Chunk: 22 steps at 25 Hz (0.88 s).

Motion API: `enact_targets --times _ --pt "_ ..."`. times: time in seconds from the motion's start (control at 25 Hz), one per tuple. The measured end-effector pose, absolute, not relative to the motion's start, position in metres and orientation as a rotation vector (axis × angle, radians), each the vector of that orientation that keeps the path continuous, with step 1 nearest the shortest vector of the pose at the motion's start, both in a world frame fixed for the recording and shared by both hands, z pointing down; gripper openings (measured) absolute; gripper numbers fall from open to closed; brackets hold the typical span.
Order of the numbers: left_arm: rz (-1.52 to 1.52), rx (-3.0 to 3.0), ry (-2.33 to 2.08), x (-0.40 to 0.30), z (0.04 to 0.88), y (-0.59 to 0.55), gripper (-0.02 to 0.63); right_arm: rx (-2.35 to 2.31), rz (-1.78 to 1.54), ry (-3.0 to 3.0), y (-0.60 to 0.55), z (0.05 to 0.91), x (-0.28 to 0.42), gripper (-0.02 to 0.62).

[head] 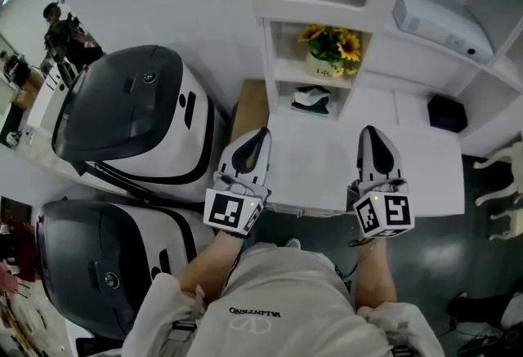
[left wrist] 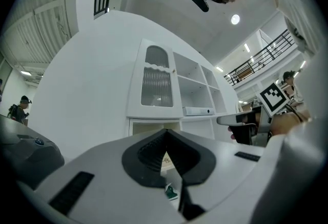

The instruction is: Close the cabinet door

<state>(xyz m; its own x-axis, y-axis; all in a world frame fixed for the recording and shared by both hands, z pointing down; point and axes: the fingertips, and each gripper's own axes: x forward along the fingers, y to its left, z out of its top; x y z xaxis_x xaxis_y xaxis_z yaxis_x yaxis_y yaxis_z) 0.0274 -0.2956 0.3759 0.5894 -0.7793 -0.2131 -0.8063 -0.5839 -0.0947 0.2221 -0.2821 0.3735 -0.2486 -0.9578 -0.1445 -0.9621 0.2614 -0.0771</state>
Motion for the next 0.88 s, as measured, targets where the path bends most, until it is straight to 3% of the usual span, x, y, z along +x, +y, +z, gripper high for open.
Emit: enact_targets --times 0.88 --pt "0.231 -2.651 1.328 0.031 0.373 -0.273 0.003 -1.786 0.036 2.387 -0.261 0.368 0.218 0.009"
